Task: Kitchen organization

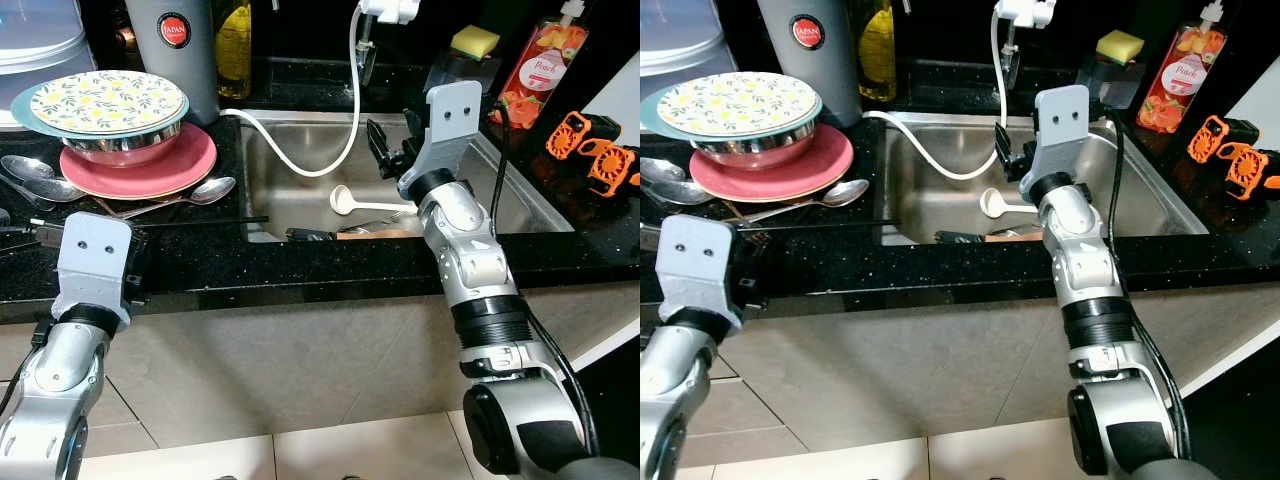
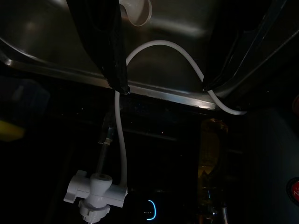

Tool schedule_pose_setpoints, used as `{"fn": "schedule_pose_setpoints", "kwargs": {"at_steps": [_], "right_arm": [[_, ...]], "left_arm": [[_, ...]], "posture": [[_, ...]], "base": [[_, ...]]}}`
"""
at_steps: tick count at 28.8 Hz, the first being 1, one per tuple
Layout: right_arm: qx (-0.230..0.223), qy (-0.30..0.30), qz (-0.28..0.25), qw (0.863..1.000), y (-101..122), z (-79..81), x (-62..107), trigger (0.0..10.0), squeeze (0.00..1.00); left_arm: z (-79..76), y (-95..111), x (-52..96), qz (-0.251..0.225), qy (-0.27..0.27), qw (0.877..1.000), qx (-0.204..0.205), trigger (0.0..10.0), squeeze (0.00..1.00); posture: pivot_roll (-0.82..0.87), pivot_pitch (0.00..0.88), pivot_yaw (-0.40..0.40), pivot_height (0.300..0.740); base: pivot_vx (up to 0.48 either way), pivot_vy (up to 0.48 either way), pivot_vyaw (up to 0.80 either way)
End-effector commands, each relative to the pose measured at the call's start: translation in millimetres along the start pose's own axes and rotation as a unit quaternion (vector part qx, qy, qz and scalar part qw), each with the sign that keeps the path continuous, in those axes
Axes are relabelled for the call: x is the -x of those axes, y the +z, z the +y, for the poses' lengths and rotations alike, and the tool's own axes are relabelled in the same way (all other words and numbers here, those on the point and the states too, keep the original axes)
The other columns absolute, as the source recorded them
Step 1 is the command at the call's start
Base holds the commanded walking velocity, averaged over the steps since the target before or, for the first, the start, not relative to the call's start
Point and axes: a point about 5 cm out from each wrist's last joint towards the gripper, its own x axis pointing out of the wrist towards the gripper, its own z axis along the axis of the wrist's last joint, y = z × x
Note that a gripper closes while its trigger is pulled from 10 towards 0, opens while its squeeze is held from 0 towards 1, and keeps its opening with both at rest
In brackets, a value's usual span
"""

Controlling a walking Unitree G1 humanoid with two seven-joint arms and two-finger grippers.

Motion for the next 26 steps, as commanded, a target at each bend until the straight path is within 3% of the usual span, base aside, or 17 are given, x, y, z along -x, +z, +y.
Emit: {"fn": "schedule_pose_setpoints", "kwargs": {"at_steps": [1, 2, 6, 7, 10, 11, 16, 17, 18, 19, 20, 23, 24, 25, 26], "right_arm": [[-0.001, -0.008, -0.002, 1.0, 0.1, -4.2, 0.7, 10.0, 0.0], [-0.001, -0.009, -0.002, 1.0, 0.2, -5.0, 1.2, 10.0, 0.0], [0.0, -0.011, -0.004, 1.0, 1.2, -6.2, 1.6, 10.0, 0.0], [0.001, -0.012, -0.004, 1.0, 1.5, -6.8, 2.0, 10.0, 0.0], [0.001, -0.012, -0.004, 1.0, 1.5, -7.0, 2.3, 10.0, 0.0], [0.001, -0.012, -0.004, 1.0, 1.4, -7.1, 2.7, 10.0, 0.0], [0.0, -0.012, -0.003, 1.0, 0.7, -7.1, 2.6, 10.0, 0.0], [-0.001, -0.012, -0.003, 1.0, 0.5, -6.7, 2.4, 10.0, 0.0], [-0.001, -0.01, -0.003, 1.0, 0.4, -6.0, 1.9, 10.0, 0.0], [-0.002, -0.01, -0.003, 1.0, 0.4, -5.4, 1.5, 10.0, 0.0], [-0.002, -0.009, -0.003, 1.0, 0.5, -4.9, 1.1, 10.0, 0.0], [-0.002, -0.008, -0.004, 1.0, 0.7, -4.4, 0.7, 10.0, 0.0], [-0.002, -0.008, -0.004, 1.0, 0.9, -4.3, 0.4, 10.0, 0.0], [-0.002, -0.008, -0.004, 1.0, 1.2, -4.3, 0.2, 10.0, 0.0], [-0.002, -0.008, -0.004, 1.0, 1.4, -4.4, 0.1, 10.0, 0.0]], "left_arm": [[-0.1, 6.0, -0.3, 0.0, -0.013, 1.0, 0.002, 10.0, 0.11], [-4.6, 6.6, -1.2, 0.008, -0.035, 0.999, 0.016, 10.0, 0.0], [-5.5, 7.0, -1.8, 0.029, -0.046, 0.998, 0.037, 10.0, 0.0], [-1.6, 8.6, -3.3, 0.039, -0.042, 0.996, 0.063, 10.0, 0.0], [1.8, 10.1, -4.4, 0.044, -0.035, 0.995, 0.078, 10.0, 0.0], [5.1, 12.7, -4.7, 0.048, -0.027, 0.993, 0.1, 10.0, 0.0], [9.6, 12.2, -3.8, 0.058, -0.009, 0.992, 0.11, 10.0, 0.0], [10.6, 10.7, -3.5, 0.068, -0.004, 0.991, 0.114, 8.0, 0.0], [11.1, 8.3, -3.8, 0.08, -0.001, 0.99, 0.116, 5.1, 0.0], [11.4, 6.7, -4.0, 0.087, 0.001, 0.989, 0.117, 5.1, 0.0], [11.2, 3.9, -4.2, 0.096, -0.001, 0.989, 0.114, 1.8, 0.0], [11.0, 1.3, -4.2, 0.105, -0.002, 0.988, 0.112, 1.8, 0.0], [10.1, -0.8, -4.2, 0.113, -0.007, 0.987, 0.113, 2.8, 0.0], [9.0, -3.0, -4.6, 0.123, -0.012, 0.986, 0.116, 5.4, 0.0], [8.7, -3.6, -4.9, 0.126, -0.012, 0.985, 0.117, 5.4, 0.0]], "posture": [[0.19, 0.0, -0.104, 0.74], [0.19, 0.0, -0.104, 0.74], [0.17, 0.0, -0.096, 0.74], [0.17, 0.0, -0.095, 0.74], [0.17, 0.0, -0.095, 0.74], [0.18, 0.0, -0.094, 0.74], [0.18, 0.0, -0.095, 0.74], [0.18, 0.0, -0.095, 0.74], [0.18, 0.0, -0.095, 0.74], [0.18, 0.0, -0.095, 0.74], [0.18, 0.0, -0.095, 0.74], [0.18, 0.0, -0.095, 0.74], [0.18, 0.0, -0.095, 0.74], [0.18, 0.0, -0.095, 0.74], [0.18, 0.0, -0.095, 0.74]], "base": [[0.0, 0.0, 0.0], [0.0, 0.0, 0.0], [0.0, 0.0, 0.0], [0.0, 0.0, 0.0], [0.0, 0.0, 0.0], [0.0, 0.0, 0.0], [0.0, 0.0, 0.0], [0.0, 0.0, 0.0], [0.0, 0.0, 0.0], [0.0, 0.0, 0.0], [0.0, 0.0, 0.0], [0.0, 0.0, 0.0], [0.0, 0.0, 0.0], [0.0, 0.0, 0.0], [0.0, 0.0, 0.0]]}}
